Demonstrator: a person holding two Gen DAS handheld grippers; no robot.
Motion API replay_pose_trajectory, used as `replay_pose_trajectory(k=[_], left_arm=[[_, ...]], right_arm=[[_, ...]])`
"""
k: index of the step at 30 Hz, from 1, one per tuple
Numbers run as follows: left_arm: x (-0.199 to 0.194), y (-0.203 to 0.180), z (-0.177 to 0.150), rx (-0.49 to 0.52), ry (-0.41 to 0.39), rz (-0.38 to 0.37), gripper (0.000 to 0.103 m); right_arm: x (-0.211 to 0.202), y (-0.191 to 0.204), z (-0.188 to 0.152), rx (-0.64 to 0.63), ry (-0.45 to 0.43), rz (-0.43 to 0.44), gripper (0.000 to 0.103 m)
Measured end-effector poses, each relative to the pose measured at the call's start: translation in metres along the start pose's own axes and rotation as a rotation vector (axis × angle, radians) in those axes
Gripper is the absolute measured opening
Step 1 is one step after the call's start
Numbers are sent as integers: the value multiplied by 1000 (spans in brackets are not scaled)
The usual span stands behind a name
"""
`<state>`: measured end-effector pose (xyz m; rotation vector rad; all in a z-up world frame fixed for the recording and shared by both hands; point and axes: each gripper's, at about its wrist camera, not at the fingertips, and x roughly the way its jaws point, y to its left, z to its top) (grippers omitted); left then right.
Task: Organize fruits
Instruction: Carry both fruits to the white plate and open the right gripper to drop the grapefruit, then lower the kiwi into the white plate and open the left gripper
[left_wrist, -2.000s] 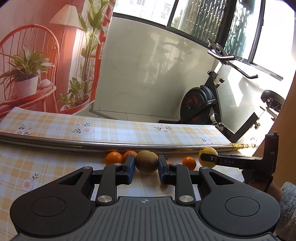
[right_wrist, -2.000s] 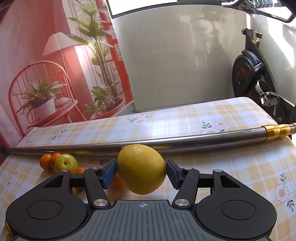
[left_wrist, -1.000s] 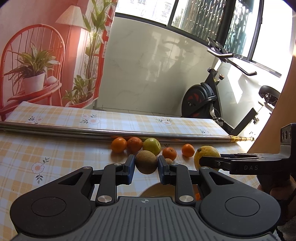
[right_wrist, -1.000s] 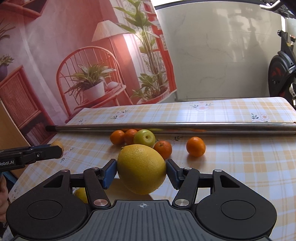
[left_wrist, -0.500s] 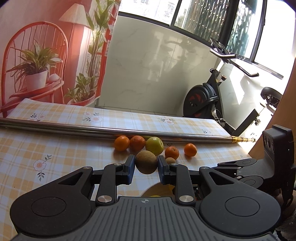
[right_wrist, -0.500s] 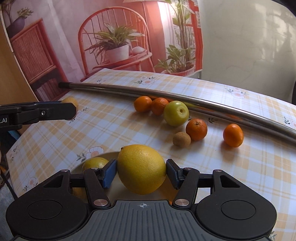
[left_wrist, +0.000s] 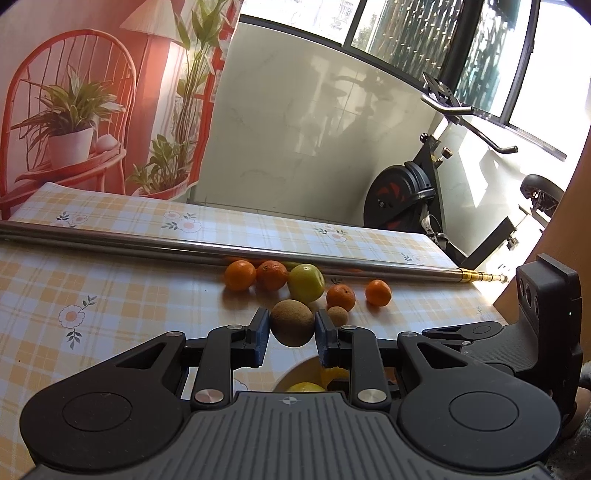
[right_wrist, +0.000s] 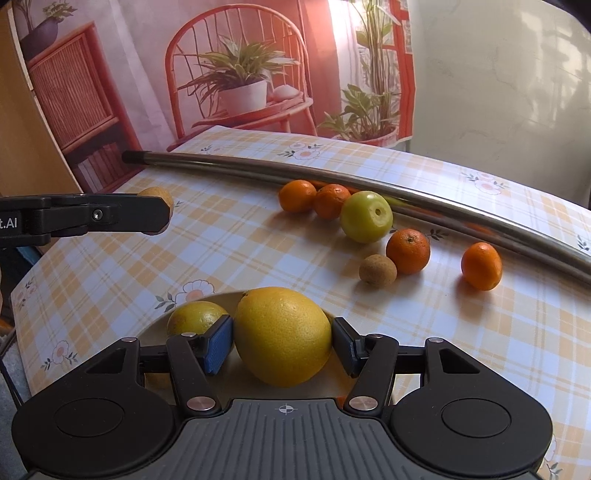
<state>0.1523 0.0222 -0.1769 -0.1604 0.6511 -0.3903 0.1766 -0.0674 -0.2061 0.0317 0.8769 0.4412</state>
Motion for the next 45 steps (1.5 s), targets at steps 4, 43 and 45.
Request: replay_pose_trajectory(k=[4,43,45], left_arm=[[2,1,-5,0,16,11,28],[9,-52,-23,215,69,-76,28],[17,-57,-19,238,74,-87,28]], right_arm=[[-1,-2,0,11,0,4,54],[-110,-50,-58,287,-296,-260,54],[-111,-53,-60,295,-298,-261,54]])
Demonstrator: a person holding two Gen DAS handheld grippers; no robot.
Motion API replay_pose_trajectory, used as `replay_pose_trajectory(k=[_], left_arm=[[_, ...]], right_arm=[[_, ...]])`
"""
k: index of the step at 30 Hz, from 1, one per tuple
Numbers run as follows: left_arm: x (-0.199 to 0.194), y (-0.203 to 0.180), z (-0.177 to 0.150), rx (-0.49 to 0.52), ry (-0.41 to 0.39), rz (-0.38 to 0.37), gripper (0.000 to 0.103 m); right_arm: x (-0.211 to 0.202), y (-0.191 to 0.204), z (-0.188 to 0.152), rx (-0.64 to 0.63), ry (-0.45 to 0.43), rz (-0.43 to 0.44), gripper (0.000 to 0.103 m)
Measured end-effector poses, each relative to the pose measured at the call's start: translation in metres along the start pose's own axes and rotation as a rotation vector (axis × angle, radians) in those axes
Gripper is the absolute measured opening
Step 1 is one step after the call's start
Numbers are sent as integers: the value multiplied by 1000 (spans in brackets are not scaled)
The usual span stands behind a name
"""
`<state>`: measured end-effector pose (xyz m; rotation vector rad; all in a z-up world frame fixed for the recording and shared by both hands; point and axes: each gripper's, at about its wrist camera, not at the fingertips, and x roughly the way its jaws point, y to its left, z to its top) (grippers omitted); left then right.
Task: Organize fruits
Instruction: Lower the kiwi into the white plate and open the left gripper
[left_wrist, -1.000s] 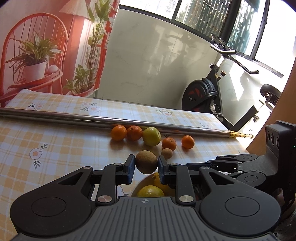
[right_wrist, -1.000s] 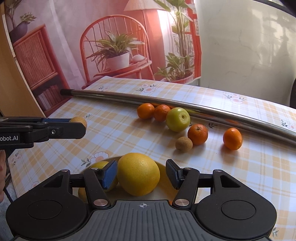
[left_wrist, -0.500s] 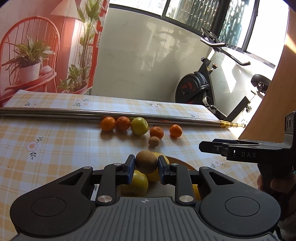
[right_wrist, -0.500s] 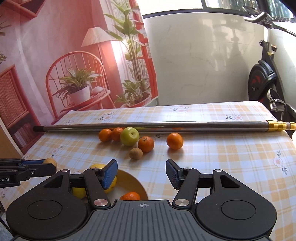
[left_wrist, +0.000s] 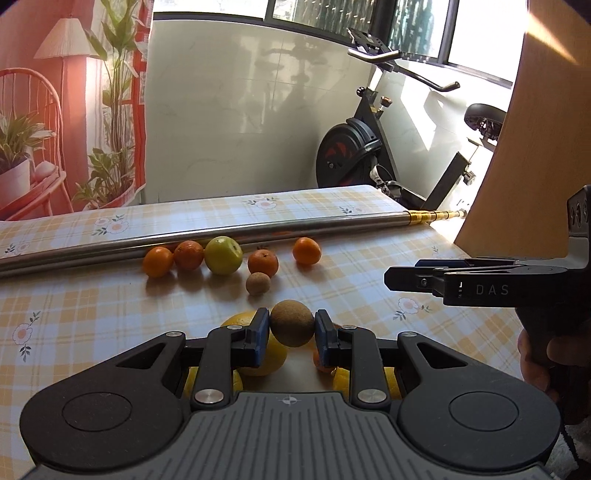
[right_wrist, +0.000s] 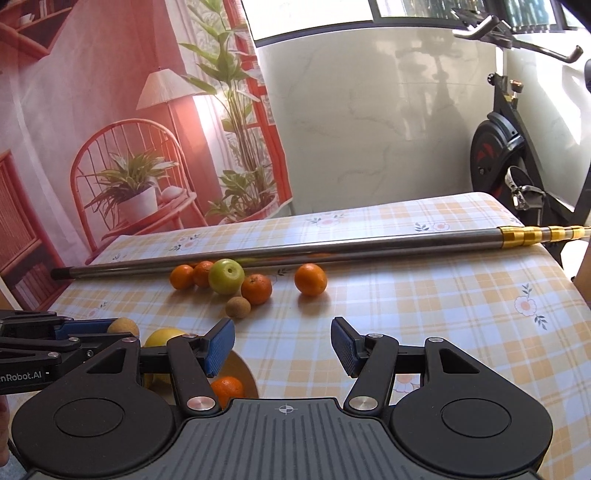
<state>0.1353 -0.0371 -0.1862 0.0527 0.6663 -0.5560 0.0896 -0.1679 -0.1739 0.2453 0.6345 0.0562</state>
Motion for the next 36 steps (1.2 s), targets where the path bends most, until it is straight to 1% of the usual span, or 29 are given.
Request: replay_pose_trajectory(k=[5,8,11,18,24,36], left_arm=[[25,-13,6,71,38,-17,28],[40,-18,7,112,81,-15,28],[53,-17,5,130,126,-3,28],[65,-24,8,194,161,-6,28],[70,-28,5,218,187,-7,28],[76,-27,6,211,205,-6,28]], right_arm=[[4,-10,-3,28,6,-7,54],[7,-16,-4,47,9,-11,54],[9,-22,-6,62,11,-11,55],[17,-27,-10,82,23,-4,55],[20,-31,-11,93,27,-5,55],[22,-31,-11,99,30,-3,55]])
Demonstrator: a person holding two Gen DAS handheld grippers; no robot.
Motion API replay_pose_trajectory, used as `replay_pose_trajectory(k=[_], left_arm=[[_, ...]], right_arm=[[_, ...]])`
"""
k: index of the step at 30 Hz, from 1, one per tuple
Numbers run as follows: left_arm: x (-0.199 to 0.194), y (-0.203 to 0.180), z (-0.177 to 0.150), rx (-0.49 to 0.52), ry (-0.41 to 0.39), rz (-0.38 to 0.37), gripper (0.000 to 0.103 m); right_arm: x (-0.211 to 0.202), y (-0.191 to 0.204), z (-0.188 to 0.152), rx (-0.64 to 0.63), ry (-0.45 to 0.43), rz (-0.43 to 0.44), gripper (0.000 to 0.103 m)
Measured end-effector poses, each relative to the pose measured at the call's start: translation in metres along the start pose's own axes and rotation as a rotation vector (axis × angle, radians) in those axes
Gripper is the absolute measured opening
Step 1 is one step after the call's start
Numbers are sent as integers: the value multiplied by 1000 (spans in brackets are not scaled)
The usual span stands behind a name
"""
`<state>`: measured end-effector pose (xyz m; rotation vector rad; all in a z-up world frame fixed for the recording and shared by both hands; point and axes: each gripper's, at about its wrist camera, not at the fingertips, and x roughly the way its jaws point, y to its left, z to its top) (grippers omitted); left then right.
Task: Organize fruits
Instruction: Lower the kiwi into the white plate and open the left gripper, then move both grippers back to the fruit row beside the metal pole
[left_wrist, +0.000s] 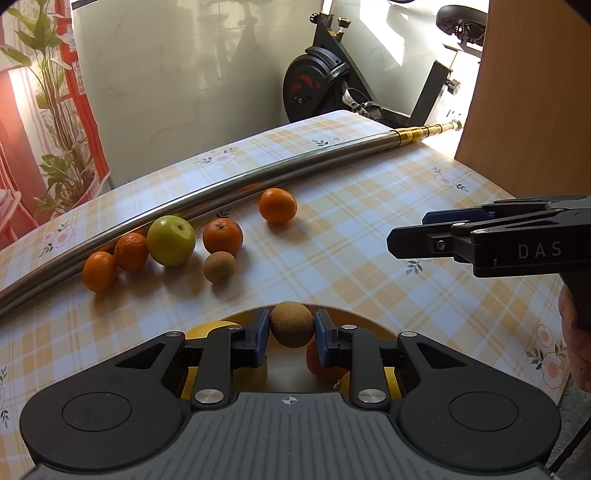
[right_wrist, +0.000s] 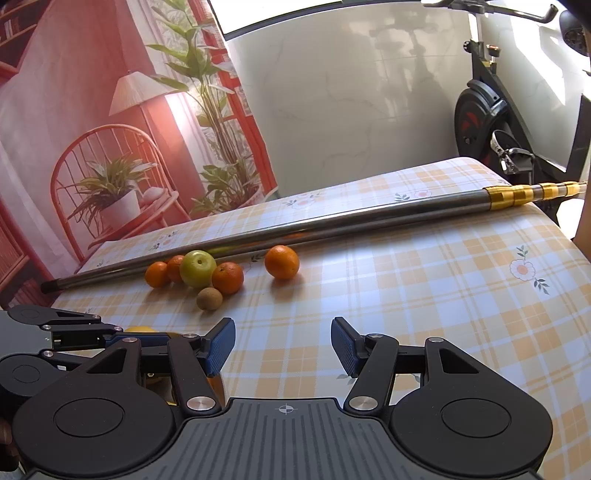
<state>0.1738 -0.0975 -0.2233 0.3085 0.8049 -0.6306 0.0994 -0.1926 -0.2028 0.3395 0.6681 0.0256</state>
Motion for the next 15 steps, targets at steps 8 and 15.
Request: replay_pose_trajectory(k=[8,15], left_arm=[[-11,12,5,-71,-51,0,36],[-44,40,20,-154,-155,18,36]], right_arm=[[-1,-2,1,3,-9,-1,55],[-6,-9,10,10,-33,-9,55]])
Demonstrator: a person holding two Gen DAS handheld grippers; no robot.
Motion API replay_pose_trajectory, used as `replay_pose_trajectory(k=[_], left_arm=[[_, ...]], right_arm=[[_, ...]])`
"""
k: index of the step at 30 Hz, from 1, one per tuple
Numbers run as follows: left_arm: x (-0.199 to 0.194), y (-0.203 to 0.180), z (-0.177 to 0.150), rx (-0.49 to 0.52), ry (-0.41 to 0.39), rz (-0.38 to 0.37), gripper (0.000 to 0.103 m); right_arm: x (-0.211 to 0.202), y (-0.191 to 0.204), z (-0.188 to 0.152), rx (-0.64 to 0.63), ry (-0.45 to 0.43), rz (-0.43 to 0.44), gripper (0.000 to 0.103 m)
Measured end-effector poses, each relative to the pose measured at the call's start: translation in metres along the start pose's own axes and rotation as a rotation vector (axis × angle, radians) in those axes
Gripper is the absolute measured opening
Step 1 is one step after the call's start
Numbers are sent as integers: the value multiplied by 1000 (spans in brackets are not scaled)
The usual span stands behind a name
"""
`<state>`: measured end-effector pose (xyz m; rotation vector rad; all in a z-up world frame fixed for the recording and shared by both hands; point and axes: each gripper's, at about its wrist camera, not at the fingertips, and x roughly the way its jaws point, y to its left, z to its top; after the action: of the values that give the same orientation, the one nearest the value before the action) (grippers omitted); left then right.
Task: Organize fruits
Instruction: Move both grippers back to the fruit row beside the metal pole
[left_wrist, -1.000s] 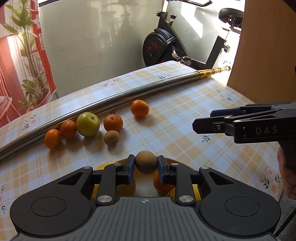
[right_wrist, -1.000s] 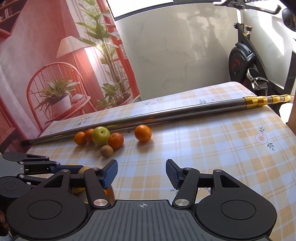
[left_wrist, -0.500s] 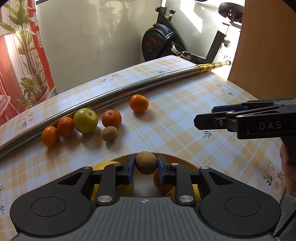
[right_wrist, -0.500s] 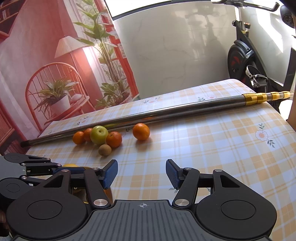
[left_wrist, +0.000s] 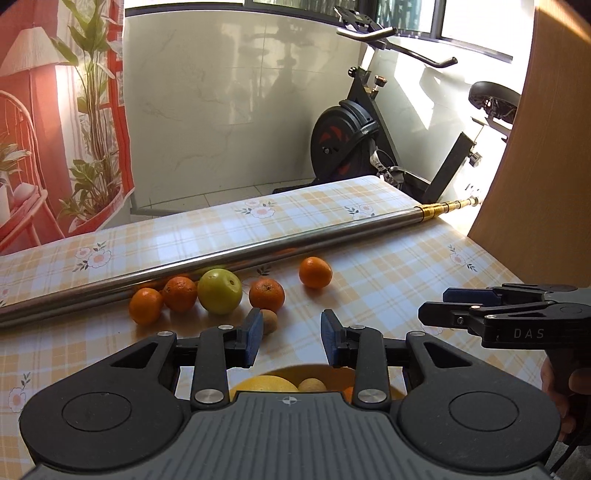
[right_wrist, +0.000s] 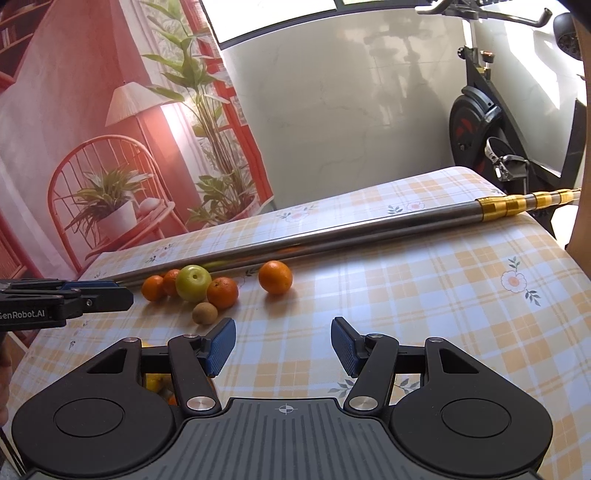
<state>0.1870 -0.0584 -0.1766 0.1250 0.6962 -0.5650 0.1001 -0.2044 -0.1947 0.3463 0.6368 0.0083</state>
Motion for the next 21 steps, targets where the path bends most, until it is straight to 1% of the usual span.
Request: replay_pose_trajectory(k=[2,6,7,8,10,13,17,21], left_arm=[[-11,10,6,-31,-34,8,36],[-32,27,16,-72,-99,53,36],[-38,32,18,-83,-119,69,36],[-42,37,19,-93,-133,80,36],[-50,47,22,-124,-159,104,36],[-54,59,22,-174,-171,141,36],[-55,79,19,-245,-163,171,36],[-53,93,16,-282,-147,190,36]], right_arm=[[-2,-2,5,-2,-16,2,55],[-7,-2,18,-26,-72,-14,55],[-8,-2,22,-40,-88,-20,57],[-7,-1,25,-49,-97,-18,61],[-5,0,30,-67,-103,-14,66],[0,2,35,-70,-104,-10,72],[10,3,37,-80,-108,-42,72],[23,4,39,-102,-85,-58,72]])
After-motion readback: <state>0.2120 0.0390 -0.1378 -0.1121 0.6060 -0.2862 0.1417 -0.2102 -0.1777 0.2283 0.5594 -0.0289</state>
